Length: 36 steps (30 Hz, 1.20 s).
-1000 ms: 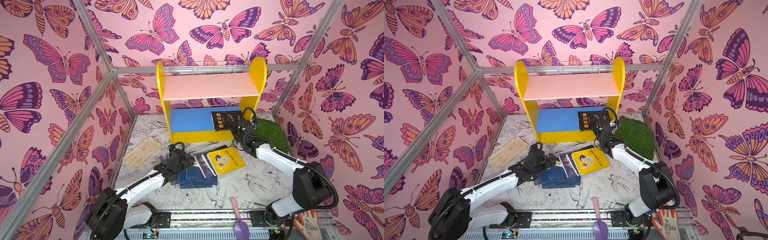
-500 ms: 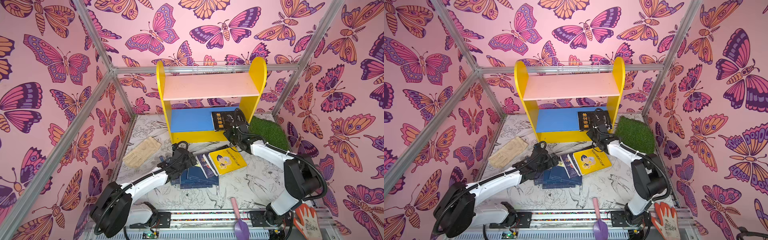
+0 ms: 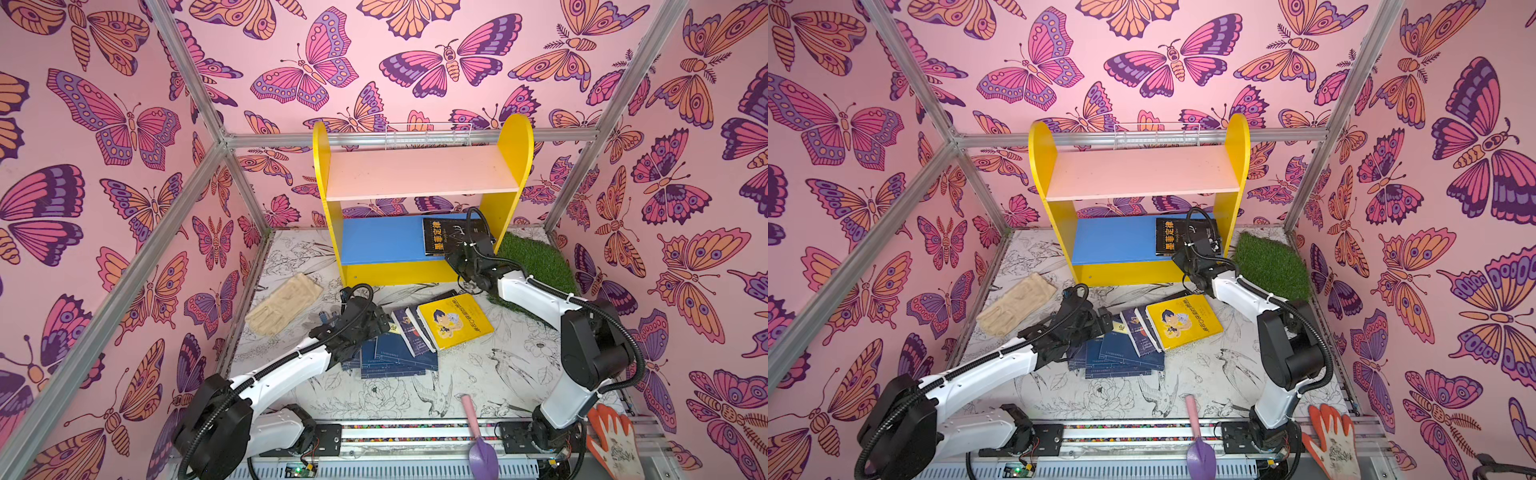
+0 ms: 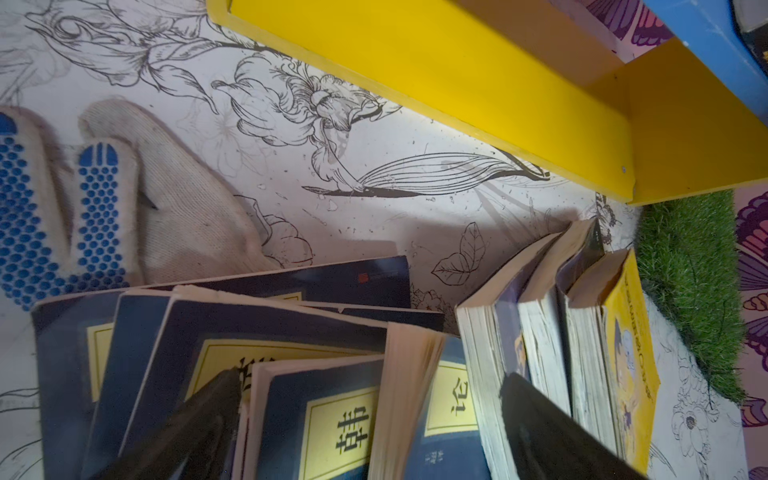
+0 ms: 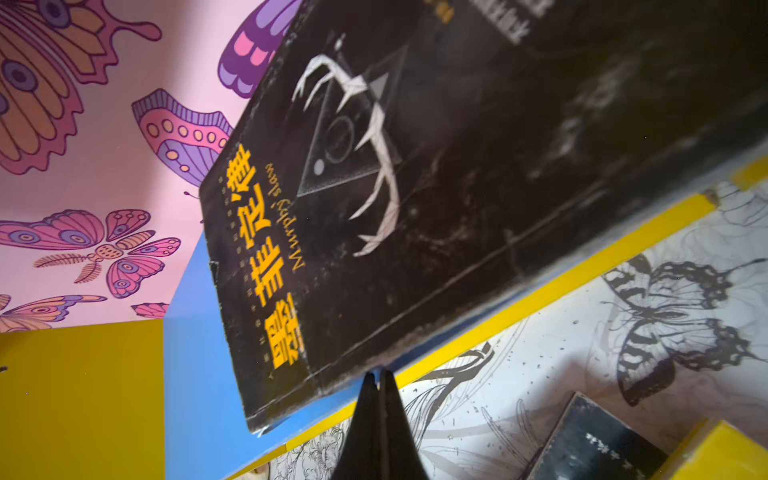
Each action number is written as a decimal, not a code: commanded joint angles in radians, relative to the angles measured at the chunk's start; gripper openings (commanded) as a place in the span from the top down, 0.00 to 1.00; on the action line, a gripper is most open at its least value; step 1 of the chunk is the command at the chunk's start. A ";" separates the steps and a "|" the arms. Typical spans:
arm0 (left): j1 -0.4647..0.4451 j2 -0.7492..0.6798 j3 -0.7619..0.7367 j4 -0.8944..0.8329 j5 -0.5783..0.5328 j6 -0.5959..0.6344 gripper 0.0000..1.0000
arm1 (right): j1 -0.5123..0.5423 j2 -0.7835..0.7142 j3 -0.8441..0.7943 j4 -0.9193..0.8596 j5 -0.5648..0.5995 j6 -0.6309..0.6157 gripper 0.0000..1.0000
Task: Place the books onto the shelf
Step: 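Place the black book onto the blue shelf with the right gripper, then move the right gripper back to the yellow cartoon book and grasp it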
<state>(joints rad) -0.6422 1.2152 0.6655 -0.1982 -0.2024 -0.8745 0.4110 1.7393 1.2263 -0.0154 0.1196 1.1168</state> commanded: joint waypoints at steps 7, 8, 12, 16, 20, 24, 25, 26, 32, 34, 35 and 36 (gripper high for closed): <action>-0.012 -0.021 0.045 -0.057 -0.027 0.056 0.01 | -0.073 -0.096 -0.065 -0.033 0.102 -0.039 1.00; -0.018 -0.012 0.057 -0.057 -0.021 0.074 0.01 | -0.076 -0.115 -0.080 -0.028 0.092 -0.060 1.00; -0.055 0.034 0.117 -0.058 -0.014 0.138 0.01 | -0.080 -0.237 -0.178 -0.043 0.029 -0.143 0.96; -0.079 0.135 0.200 -0.050 0.037 0.195 0.01 | -0.078 -0.394 -0.326 -0.095 -0.151 -0.260 0.63; -0.089 0.272 0.321 -0.048 0.122 0.274 0.01 | -0.077 -0.569 -0.454 -0.235 -0.310 -0.359 0.56; -0.099 0.432 0.480 -0.050 0.210 0.330 0.01 | -0.078 -0.707 -0.608 -0.271 -0.464 -0.369 0.54; -0.104 0.469 0.520 -0.050 0.221 0.341 0.00 | -0.079 -0.725 -0.642 -0.271 -0.488 -0.361 0.53; -0.109 0.503 0.553 -0.050 0.227 0.346 0.00 | -0.078 -0.730 -0.670 -0.269 -0.507 -0.357 0.52; -0.135 0.670 0.699 -0.067 0.223 0.364 0.02 | -0.137 -0.619 -0.739 -0.227 -0.616 -0.320 0.47; -0.141 0.700 0.707 -0.068 0.219 0.360 0.04 | -0.175 -0.575 -0.754 -0.171 -0.667 -0.308 0.47; -0.144 0.707 0.704 -0.069 0.219 0.357 0.05 | -0.186 -0.563 -0.771 -0.125 -0.684 -0.288 0.47; -0.145 0.715 0.699 -0.069 0.221 0.354 0.06 | -0.196 -0.547 -0.792 -0.065 -0.697 -0.258 0.47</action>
<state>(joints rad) -0.7815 1.9041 1.3582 -0.2367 0.0097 -0.5346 0.2420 1.1687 0.4652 -0.1967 -0.4843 0.8154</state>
